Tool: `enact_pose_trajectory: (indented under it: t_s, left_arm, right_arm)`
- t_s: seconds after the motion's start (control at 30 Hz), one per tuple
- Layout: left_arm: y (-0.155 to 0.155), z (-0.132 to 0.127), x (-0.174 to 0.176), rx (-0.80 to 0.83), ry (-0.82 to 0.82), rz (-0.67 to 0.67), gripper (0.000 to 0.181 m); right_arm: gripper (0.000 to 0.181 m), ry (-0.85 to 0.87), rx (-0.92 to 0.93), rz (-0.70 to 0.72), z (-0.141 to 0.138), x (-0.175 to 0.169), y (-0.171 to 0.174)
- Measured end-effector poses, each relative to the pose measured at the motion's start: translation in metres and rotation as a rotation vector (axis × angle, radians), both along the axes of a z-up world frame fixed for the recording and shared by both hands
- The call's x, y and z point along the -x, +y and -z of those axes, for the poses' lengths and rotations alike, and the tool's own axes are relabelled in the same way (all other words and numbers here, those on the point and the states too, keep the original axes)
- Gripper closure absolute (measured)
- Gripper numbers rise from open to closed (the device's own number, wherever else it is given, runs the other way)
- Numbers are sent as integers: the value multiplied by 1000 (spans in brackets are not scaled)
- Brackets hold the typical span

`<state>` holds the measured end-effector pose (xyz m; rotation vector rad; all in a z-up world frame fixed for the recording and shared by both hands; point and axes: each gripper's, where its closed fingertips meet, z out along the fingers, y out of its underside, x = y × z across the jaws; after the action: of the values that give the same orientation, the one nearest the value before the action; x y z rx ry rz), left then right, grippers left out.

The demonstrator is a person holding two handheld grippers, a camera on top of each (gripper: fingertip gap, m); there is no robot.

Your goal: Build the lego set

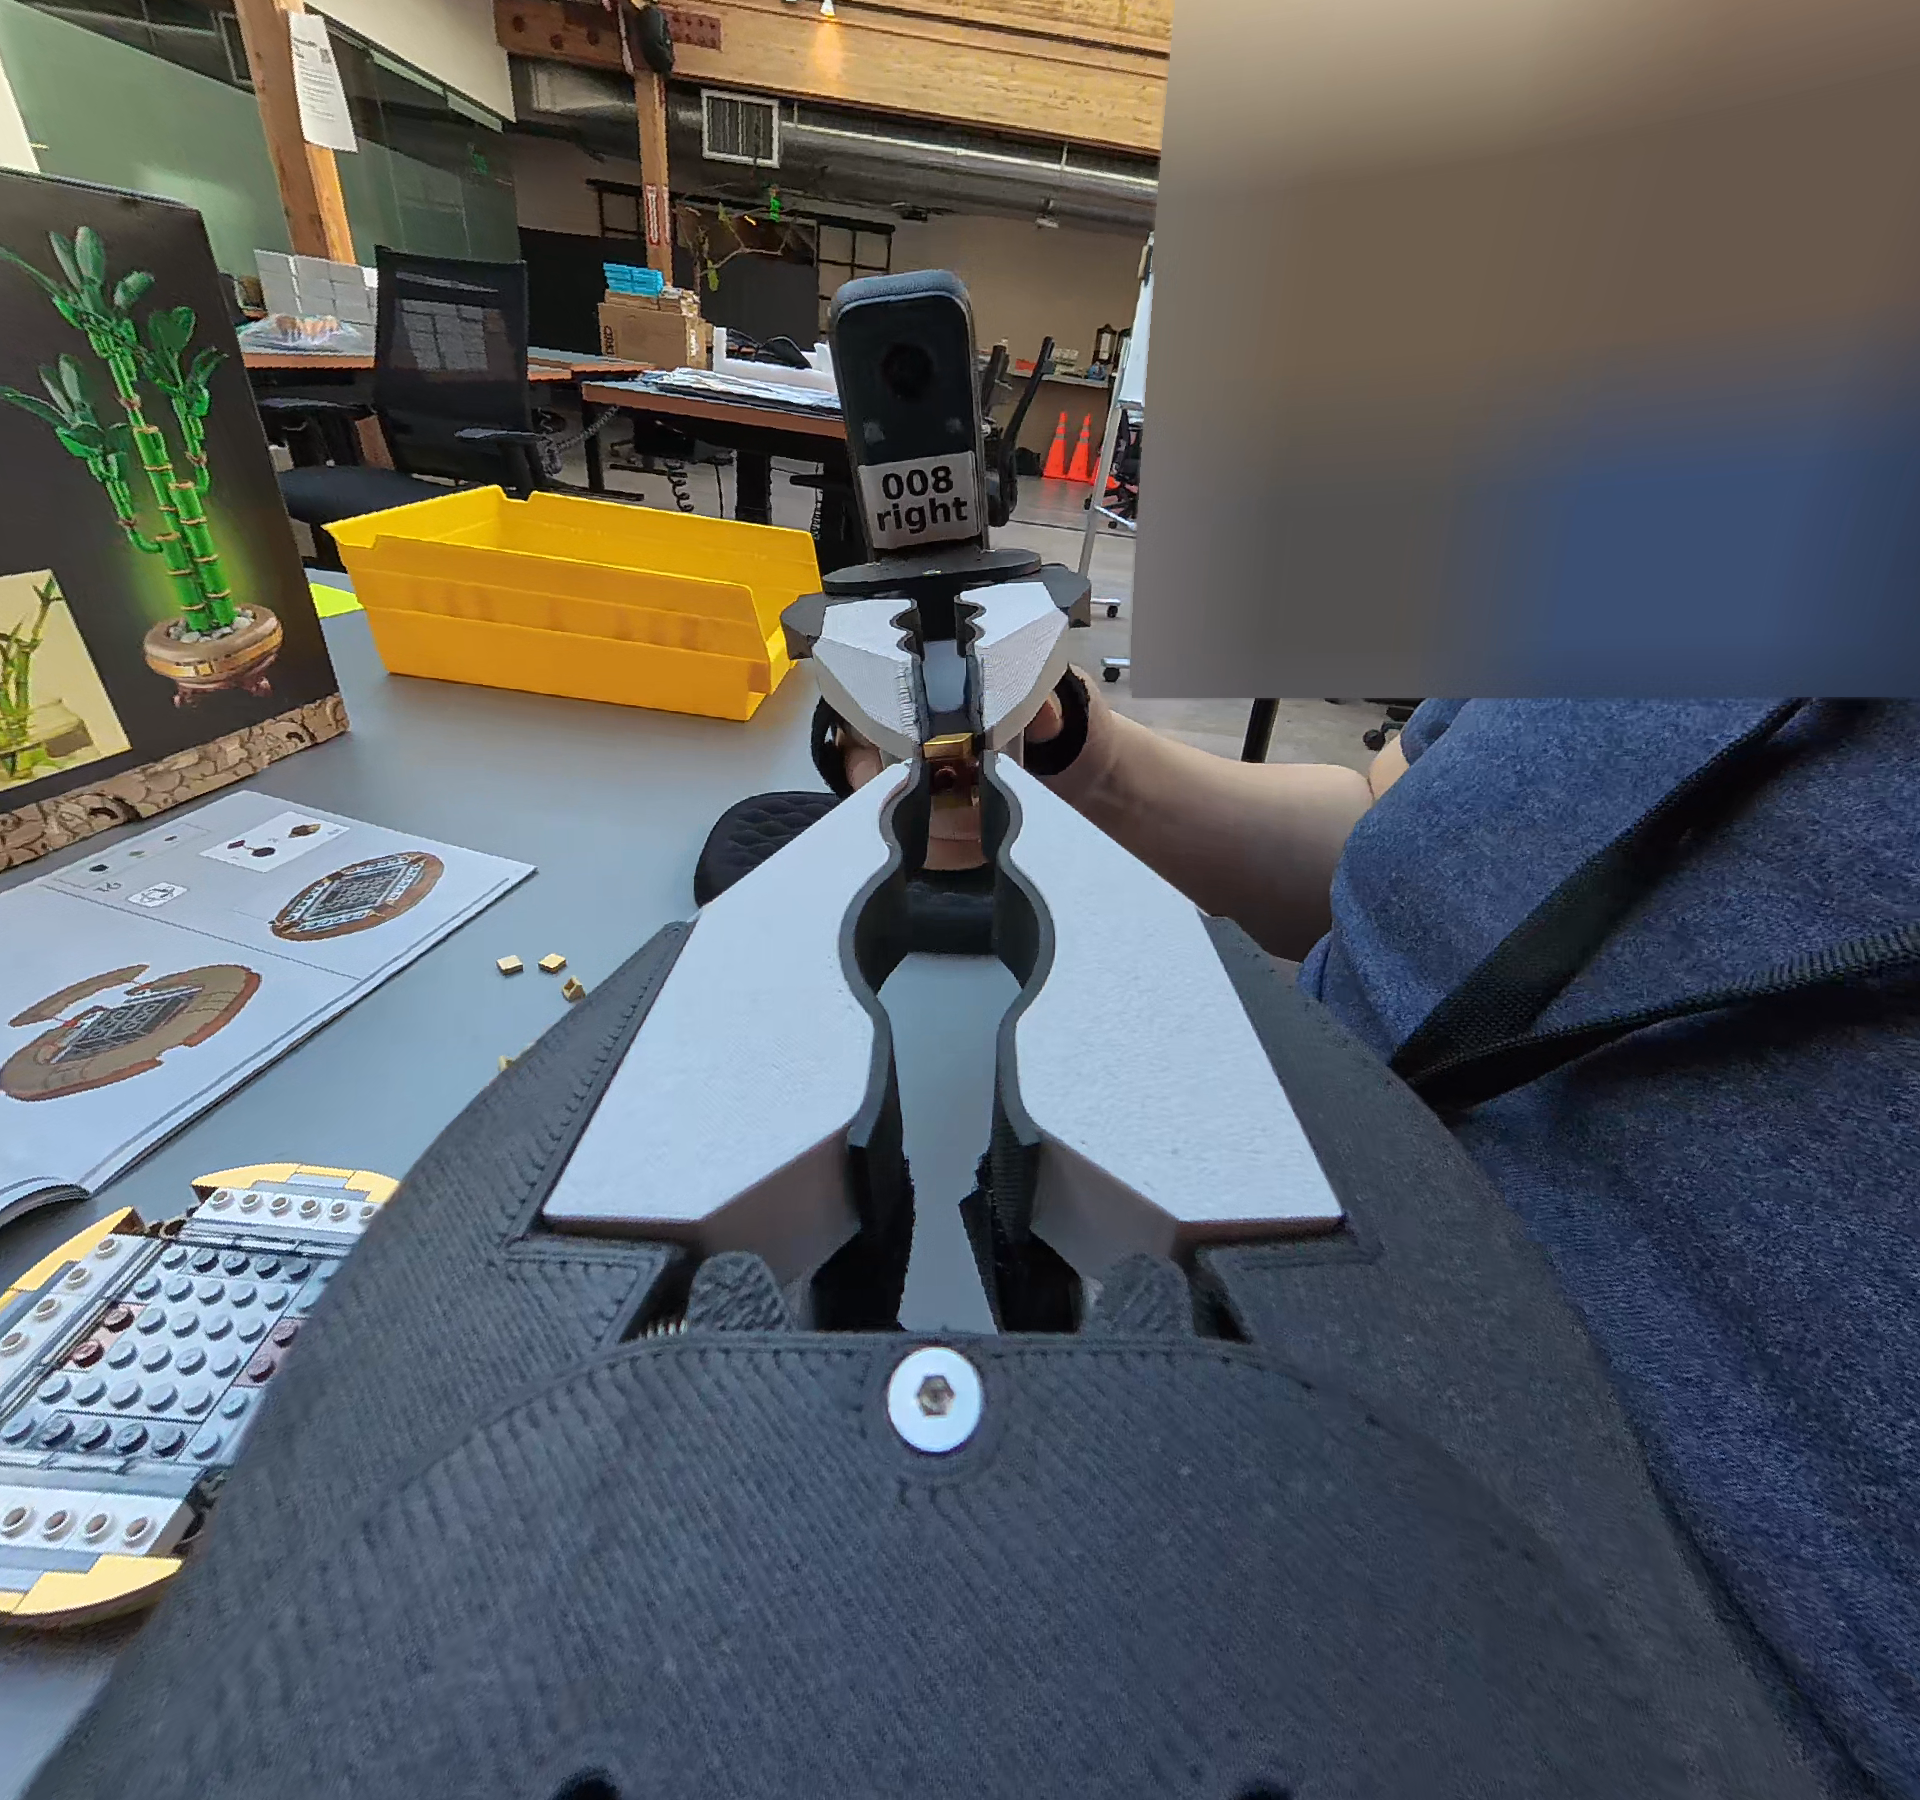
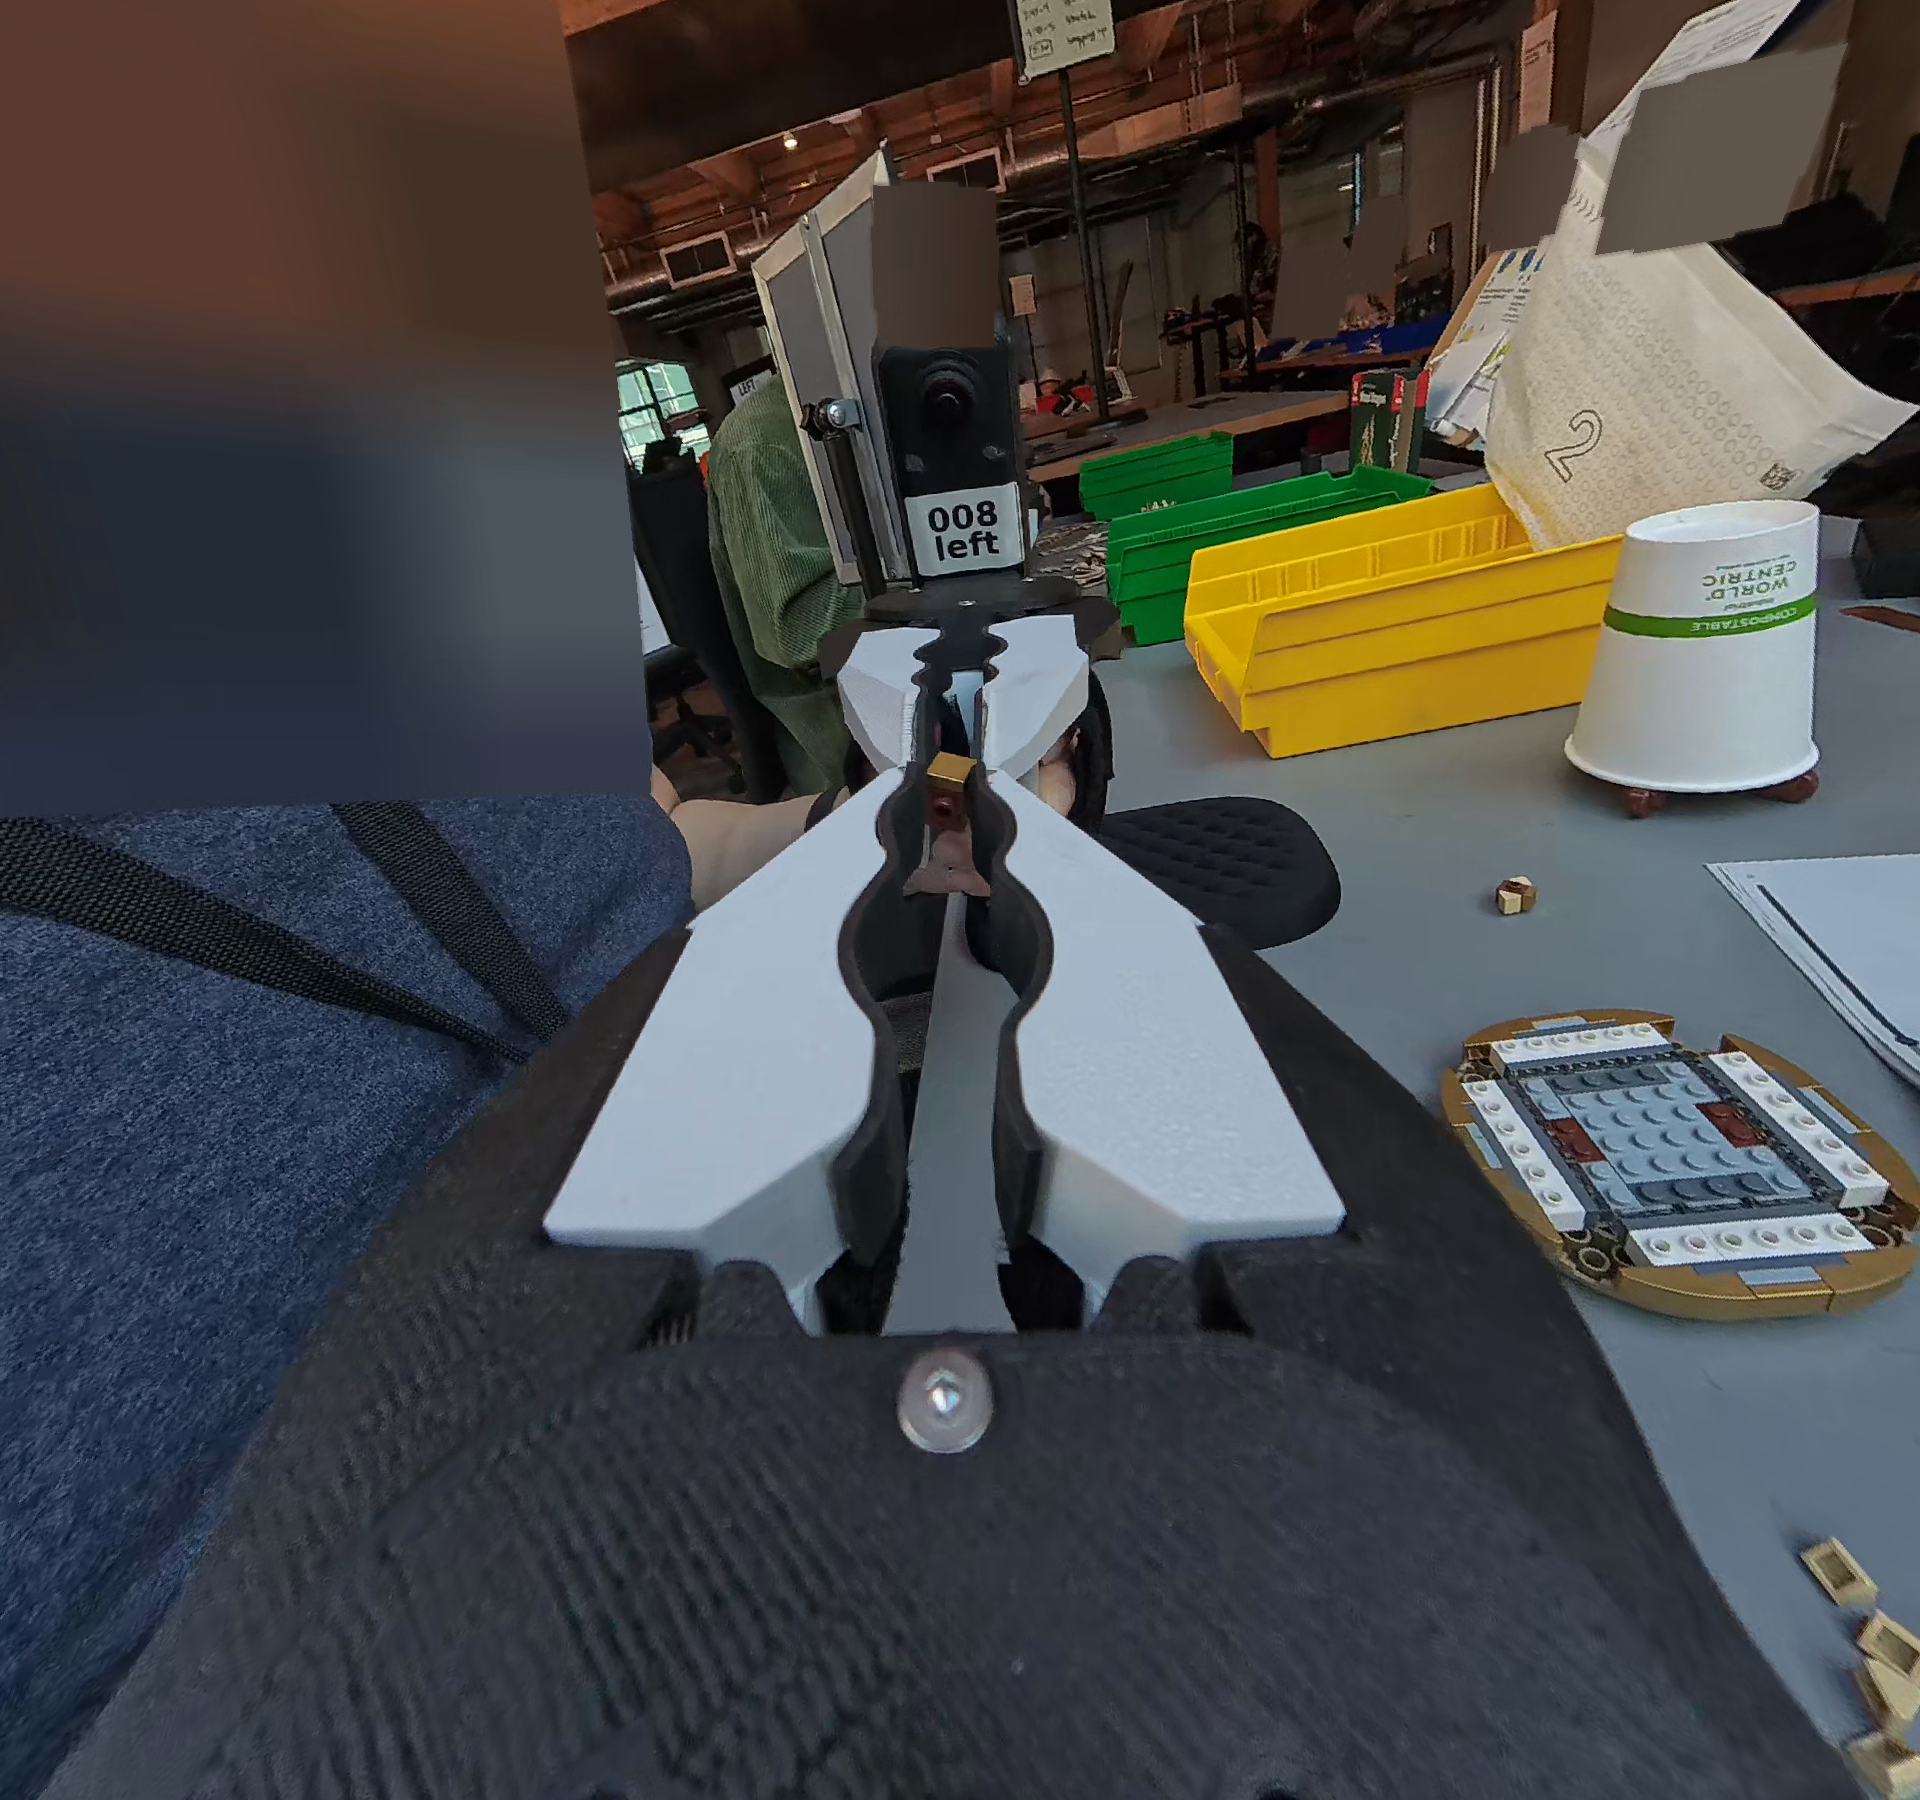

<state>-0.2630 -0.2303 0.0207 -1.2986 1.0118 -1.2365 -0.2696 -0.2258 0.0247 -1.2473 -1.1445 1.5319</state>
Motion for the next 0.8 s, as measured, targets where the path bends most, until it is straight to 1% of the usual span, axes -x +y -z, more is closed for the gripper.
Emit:
enact_pose_trajectory:
  t_s: [0.07, 0.13, 0.27, 0.33, 0.4, 0.5, 0.63, 0.8]
  left_arm:
    - [-1, 0, 1, 20, -4, 21, 174]
    - [2, 1, 1, 28, -5, 11, 174]
    - [6, 2, 1, 104, -36, 11, 174]
    - [11, 4, 2, 125, -47, -8, 174]
    - [14, 5, 4, 127, -49, -29, 174]
    - [15, 6, 3, 123, -34, -38, 174]
    - [15, 9, 2, 109, -7, -51, 174]
    - [16, 11, 1, 107, 4, -56, 174]
  right_arm:
    - [174, 2, 20, -16, 0, 0, -1]
    - [174, -3, 28, -6, 2, 1, 2]
    - [171, 26, -7, 83, -5, -5, 13]
    - [169, 12, 33, 78, -5, -6, 15]
    - [167, -23, 78, 75, -1, -4, 15]
    - [166, -58, 85, 113, 5, -2, 20]
    - [170, -73, 127, 79, 7, 0, 17]
    - [174, -99, 131, 77, 11, 1, 17]
